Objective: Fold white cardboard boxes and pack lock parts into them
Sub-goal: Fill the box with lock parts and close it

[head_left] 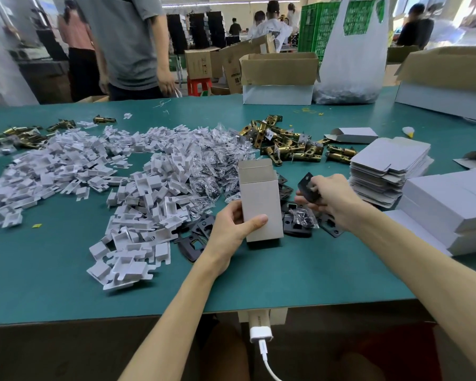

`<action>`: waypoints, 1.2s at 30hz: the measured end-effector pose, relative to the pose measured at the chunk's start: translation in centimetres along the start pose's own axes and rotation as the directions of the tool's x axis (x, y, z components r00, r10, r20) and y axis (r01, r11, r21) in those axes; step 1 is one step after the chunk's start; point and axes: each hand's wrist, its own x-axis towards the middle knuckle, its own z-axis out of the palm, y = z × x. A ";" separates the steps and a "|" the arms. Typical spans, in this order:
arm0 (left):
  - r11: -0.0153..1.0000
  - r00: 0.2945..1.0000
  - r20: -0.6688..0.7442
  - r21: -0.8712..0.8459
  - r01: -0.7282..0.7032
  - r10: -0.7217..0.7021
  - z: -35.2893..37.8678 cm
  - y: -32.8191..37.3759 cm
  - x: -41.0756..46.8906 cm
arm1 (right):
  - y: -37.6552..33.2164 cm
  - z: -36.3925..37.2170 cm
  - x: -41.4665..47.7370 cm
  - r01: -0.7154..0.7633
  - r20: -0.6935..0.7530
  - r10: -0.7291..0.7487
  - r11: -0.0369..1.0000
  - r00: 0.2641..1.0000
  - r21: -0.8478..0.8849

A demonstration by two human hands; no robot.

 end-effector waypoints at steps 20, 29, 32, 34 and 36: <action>1.000 1.000 0.008 -0.004 -0.007 0.007 0.1 0.1 -0.2 | 0.6 -1.5 -1.3 0.035 0.143 -0.072 0.968 0.987 0.249; 1.000 1.000 0.003 -0.017 0.002 -0.002 0.1 -0.1 0.0 | -6.6 2.2 -4.9 0.752 0.164 -0.735 0.632 0.658 -0.189; 0.999 1.000 0.011 -0.040 0.006 -0.006 0.0 0.0 0.0 | -7.9 4.2 -5.3 0.802 0.290 -0.767 0.450 0.572 -0.393; 0.999 1.000 0.012 -0.047 0.006 -0.005 0.0 -0.1 0.0 | -8.1 5.1 -5.1 0.793 0.409 -0.722 0.320 0.558 -0.518; 0.999 1.000 0.016 -0.045 0.005 -0.004 0.0 -0.1 0.0 | -8.0 5.5 -4.8 0.772 0.501 -0.645 0.232 0.577 -0.591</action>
